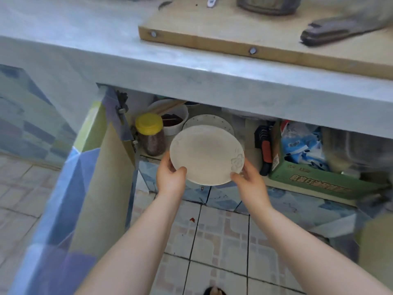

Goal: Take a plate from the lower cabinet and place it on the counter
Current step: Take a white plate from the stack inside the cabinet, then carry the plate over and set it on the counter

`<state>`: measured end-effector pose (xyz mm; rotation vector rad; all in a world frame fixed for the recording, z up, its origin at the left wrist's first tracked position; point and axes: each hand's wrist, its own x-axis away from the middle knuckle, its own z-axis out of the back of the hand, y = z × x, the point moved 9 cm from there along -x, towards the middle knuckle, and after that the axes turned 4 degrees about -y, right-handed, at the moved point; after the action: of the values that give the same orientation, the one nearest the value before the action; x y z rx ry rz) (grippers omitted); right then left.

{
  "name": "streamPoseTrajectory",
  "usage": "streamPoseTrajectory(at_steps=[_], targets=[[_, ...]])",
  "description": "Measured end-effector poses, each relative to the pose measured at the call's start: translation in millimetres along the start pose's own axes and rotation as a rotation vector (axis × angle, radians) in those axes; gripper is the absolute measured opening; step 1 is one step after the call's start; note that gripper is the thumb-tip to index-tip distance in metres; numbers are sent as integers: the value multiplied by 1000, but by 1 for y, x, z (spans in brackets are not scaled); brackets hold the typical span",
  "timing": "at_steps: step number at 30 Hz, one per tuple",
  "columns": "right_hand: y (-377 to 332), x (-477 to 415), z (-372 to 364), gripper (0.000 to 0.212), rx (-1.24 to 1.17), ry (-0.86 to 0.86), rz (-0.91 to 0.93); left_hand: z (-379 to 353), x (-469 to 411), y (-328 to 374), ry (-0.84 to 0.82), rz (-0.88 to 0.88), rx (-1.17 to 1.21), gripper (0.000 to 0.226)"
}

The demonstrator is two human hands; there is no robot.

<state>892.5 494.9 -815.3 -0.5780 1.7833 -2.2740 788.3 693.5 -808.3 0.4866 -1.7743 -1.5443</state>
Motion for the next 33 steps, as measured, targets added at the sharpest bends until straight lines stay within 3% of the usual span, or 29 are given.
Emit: streamPoseTrajectory(at_steps=[11,17,26,33], targets=[[-159,181,33,55,-68,48,-169,45,169,152,-128,123,-78,59],[-252,242,55,52,-93,61,-122,60,236,239,-225,54,-59,53],[-357,301,66,54,-141,23,-17,85,307,341,-229,-55,-30,52],[-406,339,46,52,-155,-54,85,132,352,396,-121,-129,-73,49]])
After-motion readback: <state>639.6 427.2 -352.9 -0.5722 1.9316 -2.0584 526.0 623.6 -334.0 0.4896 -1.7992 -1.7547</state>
